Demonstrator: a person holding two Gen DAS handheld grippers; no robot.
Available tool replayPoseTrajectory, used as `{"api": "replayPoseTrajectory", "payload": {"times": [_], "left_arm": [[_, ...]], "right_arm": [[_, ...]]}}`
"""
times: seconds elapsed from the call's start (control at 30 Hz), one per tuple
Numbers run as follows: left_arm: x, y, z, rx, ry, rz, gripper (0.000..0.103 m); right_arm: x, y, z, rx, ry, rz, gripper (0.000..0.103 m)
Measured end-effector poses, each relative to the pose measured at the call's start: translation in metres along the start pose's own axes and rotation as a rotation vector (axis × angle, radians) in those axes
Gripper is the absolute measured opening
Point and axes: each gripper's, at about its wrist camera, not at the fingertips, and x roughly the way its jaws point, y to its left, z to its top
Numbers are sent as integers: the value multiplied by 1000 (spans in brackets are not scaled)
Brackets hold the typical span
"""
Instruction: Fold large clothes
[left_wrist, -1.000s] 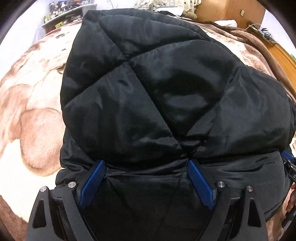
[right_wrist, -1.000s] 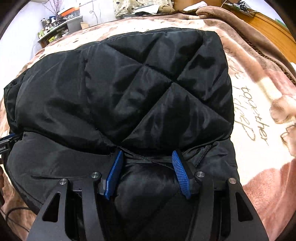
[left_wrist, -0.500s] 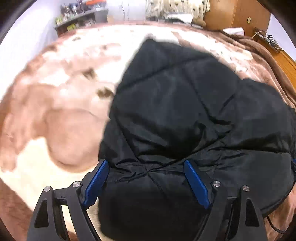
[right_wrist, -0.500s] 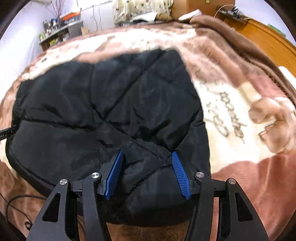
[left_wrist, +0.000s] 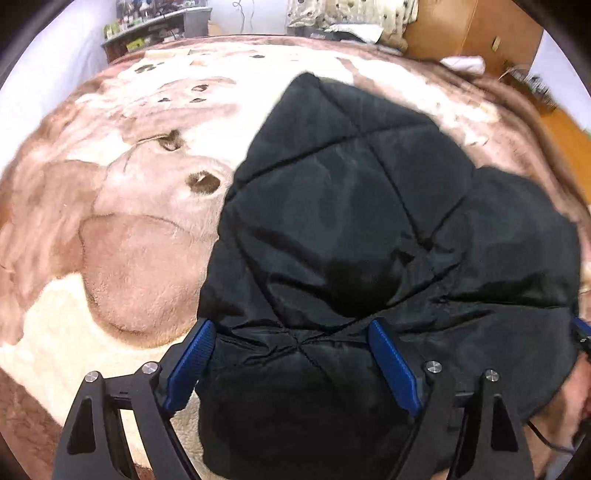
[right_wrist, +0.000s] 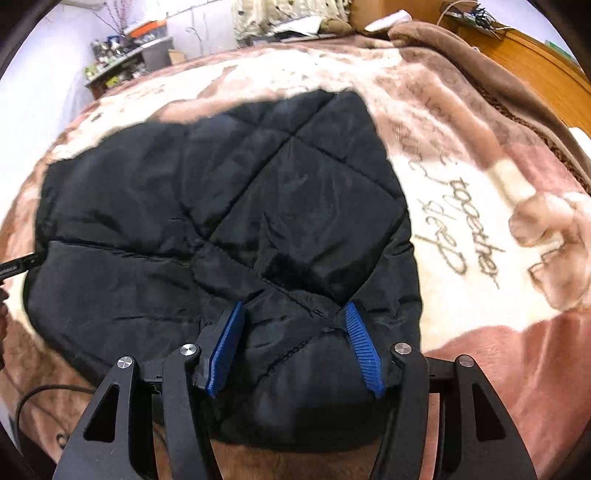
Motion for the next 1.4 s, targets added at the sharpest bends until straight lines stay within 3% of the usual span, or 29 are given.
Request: {"api": "replayPoseTrajectory", "payload": {"times": [0.07,0.13,0.27,0.33,0.47,0.6,0.8,0.87,1.27,1.4], "left_arm": [[-9,12,2,-7,-4,5,85],[-16,23,6,7,0,-14,87],[-9,45,18,-20,84,-95,91],[-1,53,23,-5,107,-117,94],[31,64,15,-14,201,-175,98],[44,67,19,-13,211,-209,102],[70,68,19,-47,255,-286,103],[80,68,22,-72,269,-313,103],[106,74,23,-58,319,-393,103],[121,69,31,-52,335,-416,103]], "right_arm": [[-13,-9,0,7,-12,11,60],[-20,-19,0,26,-18,9,68],[-22,-53,0,106,-4,71,77],[-15,-56,1,132,29,72,77],[0,-66,-10,161,93,152,77],[19,-76,-4,166,117,229,78],[54,-88,2,236,163,433,82],[62,-87,4,224,175,461,89],[96,-88,5,244,261,661,89],[100,-82,4,219,263,692,89]]}}
